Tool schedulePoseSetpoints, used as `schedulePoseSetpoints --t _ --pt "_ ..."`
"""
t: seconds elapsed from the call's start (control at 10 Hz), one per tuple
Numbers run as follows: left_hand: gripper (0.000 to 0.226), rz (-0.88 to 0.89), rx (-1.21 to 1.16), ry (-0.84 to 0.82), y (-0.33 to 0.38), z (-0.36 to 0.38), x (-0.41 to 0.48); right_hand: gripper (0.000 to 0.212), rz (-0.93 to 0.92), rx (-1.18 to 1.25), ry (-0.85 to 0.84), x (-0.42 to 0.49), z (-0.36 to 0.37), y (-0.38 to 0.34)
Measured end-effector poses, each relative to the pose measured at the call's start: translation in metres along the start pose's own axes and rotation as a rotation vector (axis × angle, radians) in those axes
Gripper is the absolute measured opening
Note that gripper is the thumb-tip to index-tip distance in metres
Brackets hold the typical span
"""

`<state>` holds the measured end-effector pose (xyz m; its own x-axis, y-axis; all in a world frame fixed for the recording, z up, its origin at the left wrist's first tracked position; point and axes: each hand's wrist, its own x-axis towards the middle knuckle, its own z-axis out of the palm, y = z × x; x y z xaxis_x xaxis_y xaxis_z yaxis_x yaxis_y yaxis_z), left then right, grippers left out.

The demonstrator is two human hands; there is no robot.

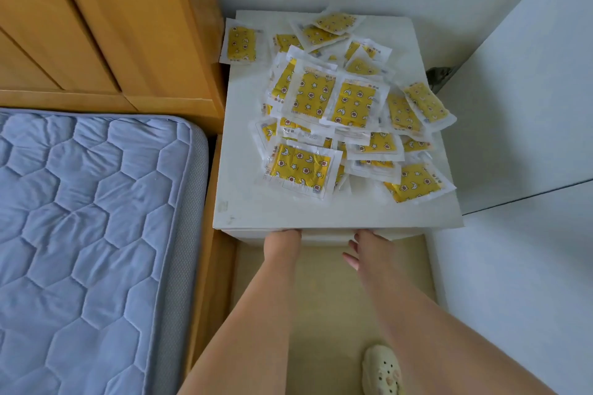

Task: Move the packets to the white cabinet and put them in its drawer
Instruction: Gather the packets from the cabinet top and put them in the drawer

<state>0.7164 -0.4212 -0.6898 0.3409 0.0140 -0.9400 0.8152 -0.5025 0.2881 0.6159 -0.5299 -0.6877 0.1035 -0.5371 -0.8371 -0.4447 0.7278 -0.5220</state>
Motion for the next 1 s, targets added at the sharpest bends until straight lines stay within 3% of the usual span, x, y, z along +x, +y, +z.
schedulePoseSetpoints --t 0.1,0.2,0.4,0.6,0.8,0.9,1.0 --pt "0.045 0.227 0.325 0.085 -0.005 0.006 0.004 0.025 0.028 0.038 0.031 0.002 -0.001 0.001" --pt "0.04 0.199 -0.047 0.176 -0.022 0.013 -0.01 0.023 0.019 0.025 0.012 -0.003 -0.009 0.001" --pt "0.046 0.239 -0.034 0.137 -0.042 0.013 -0.024 0.039 0.059 -0.137 -0.003 -0.009 -0.03 0.009" --pt "0.029 0.224 0.015 0.07 -0.07 0.001 -0.03 0.04 0.059 -0.17 0.026 -0.019 -0.041 0.032" --pt "0.043 0.149 0.138 0.123 -0.103 -0.004 -0.05 0.049 0.021 -0.208 0.087 -0.033 -0.054 0.068" --pt "0.04 0.219 0.22 0.218 -0.132 -0.009 -0.06 0.054 -0.02 -0.301 0.116 -0.04 -0.066 0.089" --pt "0.043 0.397 0.5 0.403 -0.156 -0.021 -0.072 0.055 -0.231 -0.687 0.198 -0.05 -0.083 0.107"
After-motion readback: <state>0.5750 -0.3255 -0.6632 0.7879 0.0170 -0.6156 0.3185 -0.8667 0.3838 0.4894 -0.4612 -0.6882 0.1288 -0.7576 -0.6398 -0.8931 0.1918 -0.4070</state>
